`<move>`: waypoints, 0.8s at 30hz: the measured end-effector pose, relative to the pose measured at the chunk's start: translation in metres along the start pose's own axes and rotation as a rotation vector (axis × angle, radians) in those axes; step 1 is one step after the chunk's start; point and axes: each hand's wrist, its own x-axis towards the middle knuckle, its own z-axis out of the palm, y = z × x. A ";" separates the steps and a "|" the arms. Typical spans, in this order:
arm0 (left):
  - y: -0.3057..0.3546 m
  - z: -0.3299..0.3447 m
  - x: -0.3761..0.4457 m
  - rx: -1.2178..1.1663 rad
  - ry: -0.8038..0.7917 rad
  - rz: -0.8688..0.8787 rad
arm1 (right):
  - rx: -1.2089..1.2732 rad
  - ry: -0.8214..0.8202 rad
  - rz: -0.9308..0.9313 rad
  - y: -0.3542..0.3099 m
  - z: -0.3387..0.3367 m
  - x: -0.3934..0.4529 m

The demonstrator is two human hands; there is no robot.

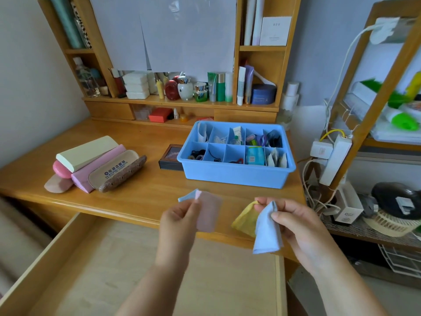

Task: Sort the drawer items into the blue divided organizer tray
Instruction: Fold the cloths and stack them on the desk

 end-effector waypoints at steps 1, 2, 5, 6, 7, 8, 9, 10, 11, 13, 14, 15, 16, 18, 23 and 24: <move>0.003 -0.008 0.003 0.057 0.035 0.065 | -0.085 0.013 0.010 -0.003 0.002 0.008; 0.006 -0.014 0.004 0.097 0.047 0.110 | -0.226 0.036 0.011 -0.006 0.006 0.017; 0.007 -0.015 0.001 0.191 0.028 0.201 | -0.700 0.166 -0.093 -0.009 0.027 0.034; 0.006 -0.013 -0.002 0.200 0.032 0.229 | -0.755 0.195 -0.142 -0.008 0.037 0.034; 0.005 -0.009 -0.004 0.206 0.037 0.260 | -0.780 0.209 -0.186 -0.006 0.045 0.032; 0.003 -0.005 -0.006 0.216 0.046 0.293 | -0.803 0.220 -0.233 -0.002 0.052 0.028; 0.001 -0.001 -0.009 0.220 0.048 0.324 | -0.827 0.225 -0.270 0.001 0.057 0.024; -0.001 0.003 -0.012 0.221 0.050 0.348 | -0.834 0.217 -0.294 0.006 0.062 0.020; -0.003 0.007 -0.015 0.217 0.042 0.362 | -0.818 0.193 -0.306 0.010 0.066 0.016; -0.011 0.013 -0.022 0.209 0.003 0.377 | -0.736 0.141 -0.285 0.016 0.074 0.008; -0.015 0.014 -0.025 0.218 -0.017 0.383 | -0.693 0.135 -0.268 0.019 0.077 0.005; -0.020 0.014 -0.029 0.238 -0.030 0.388 | -0.662 0.146 -0.261 0.021 0.079 0.003; -0.023 0.014 -0.031 0.259 -0.031 0.389 | -0.641 0.162 -0.259 0.023 0.080 0.001; -0.026 0.010 -0.033 0.289 0.001 0.403 | -0.615 0.180 -0.255 0.027 0.082 -0.003; -0.024 0.001 -0.034 0.345 0.058 0.486 | -0.722 0.273 -0.355 0.030 0.086 -0.009; -0.023 0.001 -0.036 0.357 0.059 0.497 | -0.728 0.283 -0.376 0.030 0.087 -0.009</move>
